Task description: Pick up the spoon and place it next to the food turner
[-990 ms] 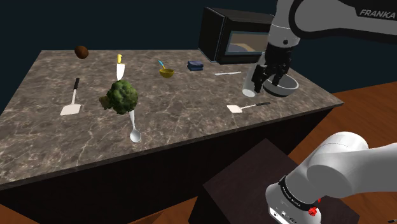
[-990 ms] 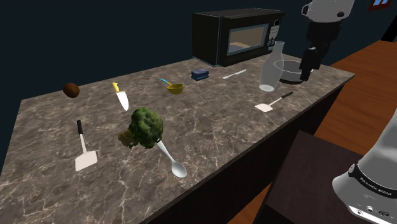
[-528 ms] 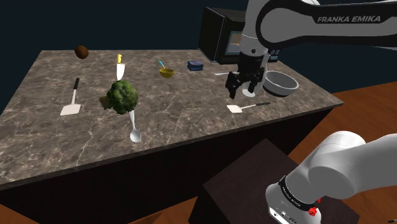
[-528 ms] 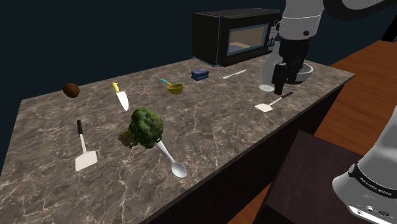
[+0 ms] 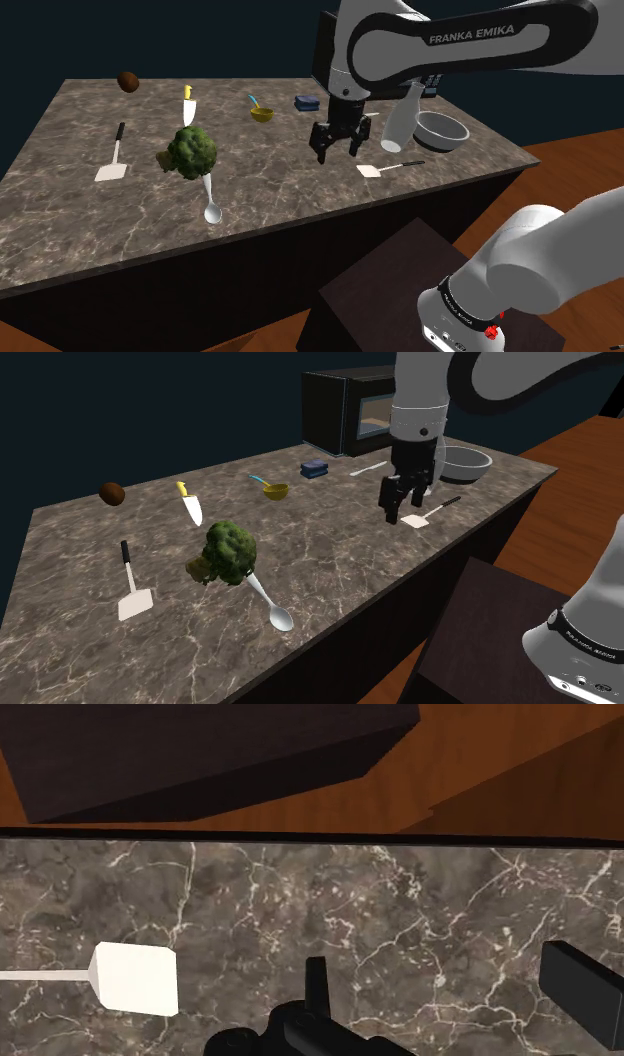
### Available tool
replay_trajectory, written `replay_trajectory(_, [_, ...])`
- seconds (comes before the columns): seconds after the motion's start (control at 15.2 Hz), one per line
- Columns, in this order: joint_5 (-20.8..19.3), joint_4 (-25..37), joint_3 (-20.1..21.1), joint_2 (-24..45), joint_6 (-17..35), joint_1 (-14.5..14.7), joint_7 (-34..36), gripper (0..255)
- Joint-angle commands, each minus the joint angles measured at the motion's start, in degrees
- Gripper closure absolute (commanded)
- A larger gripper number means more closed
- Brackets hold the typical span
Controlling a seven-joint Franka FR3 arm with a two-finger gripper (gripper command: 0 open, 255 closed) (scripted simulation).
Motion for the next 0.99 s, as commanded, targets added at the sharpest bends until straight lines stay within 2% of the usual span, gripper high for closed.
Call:
replay_trajectory(0.0, [0.7,1.9,1.0,3.6,1.9,0.5,1.6,0])
replay_trajectory(0.46, [1.7,11.0,4.3,16.8,7.1,2.4,7.6,0])
replay_trajectory(0.92, [0.5,23.6,6.3,30.9,9.8,5.1,13.4,0])
